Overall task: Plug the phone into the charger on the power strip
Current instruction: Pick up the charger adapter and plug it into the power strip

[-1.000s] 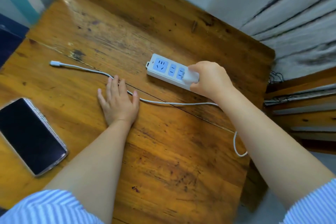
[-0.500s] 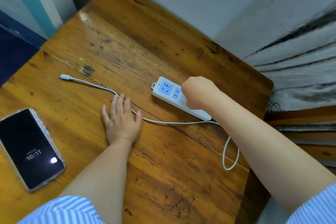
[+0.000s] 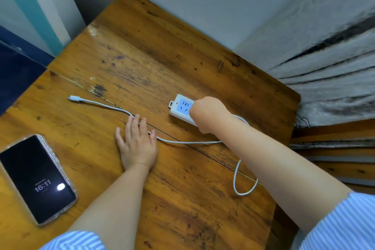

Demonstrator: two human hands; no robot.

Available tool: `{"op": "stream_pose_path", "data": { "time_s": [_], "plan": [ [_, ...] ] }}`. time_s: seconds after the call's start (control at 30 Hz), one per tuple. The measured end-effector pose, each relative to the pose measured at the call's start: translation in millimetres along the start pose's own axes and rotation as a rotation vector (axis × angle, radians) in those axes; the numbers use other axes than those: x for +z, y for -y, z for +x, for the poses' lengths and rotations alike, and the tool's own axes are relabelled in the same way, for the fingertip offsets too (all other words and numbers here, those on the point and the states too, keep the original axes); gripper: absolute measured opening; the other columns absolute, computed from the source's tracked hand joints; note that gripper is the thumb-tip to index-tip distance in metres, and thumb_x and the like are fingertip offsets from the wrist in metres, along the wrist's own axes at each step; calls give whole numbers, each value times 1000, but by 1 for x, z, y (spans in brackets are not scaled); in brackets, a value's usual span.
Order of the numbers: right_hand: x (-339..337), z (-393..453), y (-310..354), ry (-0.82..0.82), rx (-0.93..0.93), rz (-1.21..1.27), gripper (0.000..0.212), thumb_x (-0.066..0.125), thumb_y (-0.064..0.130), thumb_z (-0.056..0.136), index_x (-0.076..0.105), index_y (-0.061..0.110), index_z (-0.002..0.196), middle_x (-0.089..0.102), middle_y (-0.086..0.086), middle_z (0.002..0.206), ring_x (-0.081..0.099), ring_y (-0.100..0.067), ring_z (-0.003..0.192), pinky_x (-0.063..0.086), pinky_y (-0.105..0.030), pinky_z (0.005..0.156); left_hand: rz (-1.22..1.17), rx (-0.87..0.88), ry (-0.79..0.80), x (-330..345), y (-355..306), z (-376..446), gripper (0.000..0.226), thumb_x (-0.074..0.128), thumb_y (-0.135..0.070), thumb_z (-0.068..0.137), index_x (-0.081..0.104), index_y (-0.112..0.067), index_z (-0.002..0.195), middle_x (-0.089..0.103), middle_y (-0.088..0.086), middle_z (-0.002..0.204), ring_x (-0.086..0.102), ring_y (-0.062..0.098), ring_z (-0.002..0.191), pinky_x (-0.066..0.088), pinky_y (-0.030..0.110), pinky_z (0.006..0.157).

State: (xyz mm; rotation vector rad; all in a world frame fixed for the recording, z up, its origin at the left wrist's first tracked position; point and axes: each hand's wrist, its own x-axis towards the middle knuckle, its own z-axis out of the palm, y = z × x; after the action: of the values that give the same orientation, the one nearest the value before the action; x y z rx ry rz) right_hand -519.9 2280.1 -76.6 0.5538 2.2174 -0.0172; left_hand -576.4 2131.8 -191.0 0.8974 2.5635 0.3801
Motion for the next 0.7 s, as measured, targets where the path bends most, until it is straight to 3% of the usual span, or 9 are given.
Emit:
{"op": "stream_pose_path", "data": {
  "time_s": [0.37, 0.5, 0.6, 0.7],
  "plan": [
    [10, 2, -3, -86, 66, -27, 32, 58, 12, 81, 56, 7, 112, 35, -3, 57, 39, -15, 49, 32, -21, 39, -69, 37, -12, -1, 1, 1, 45, 33, -25, 94, 33, -12, 138, 24, 6, 153, 11, 19, 143, -2, 43, 115],
    [11, 0, 1, -66, 134, -49, 35, 56, 12, 82, 53, 8, 116, 40, -5, 65, 38, -16, 50, 31, -22, 40, -185, 196, 97, -13, 16, -3, 50, 33, -27, 94, 23, -13, 141, 15, 8, 155, 8, 20, 144, 0, 40, 116],
    [4, 2, 7, -28, 189, -135, 30, 53, 16, 85, 52, 12, 115, 41, -4, 64, 49, -19, 65, 40, -24, 57, -195, 309, 171, -37, 47, -6, 50, 42, -22, 93, 28, -11, 140, 21, 10, 153, 15, 24, 142, 13, 40, 116],
    [-5, 6, 22, -72, 273, -144, 27, 53, 21, 85, 54, 15, 112, 58, -6, 96, 49, -25, 95, 38, -34, 76, -14, 361, 254, -68, 85, -8, 48, 46, -19, 91, 33, -14, 137, 28, 5, 151, 18, 20, 141, 18, 39, 116]
  ]
}}
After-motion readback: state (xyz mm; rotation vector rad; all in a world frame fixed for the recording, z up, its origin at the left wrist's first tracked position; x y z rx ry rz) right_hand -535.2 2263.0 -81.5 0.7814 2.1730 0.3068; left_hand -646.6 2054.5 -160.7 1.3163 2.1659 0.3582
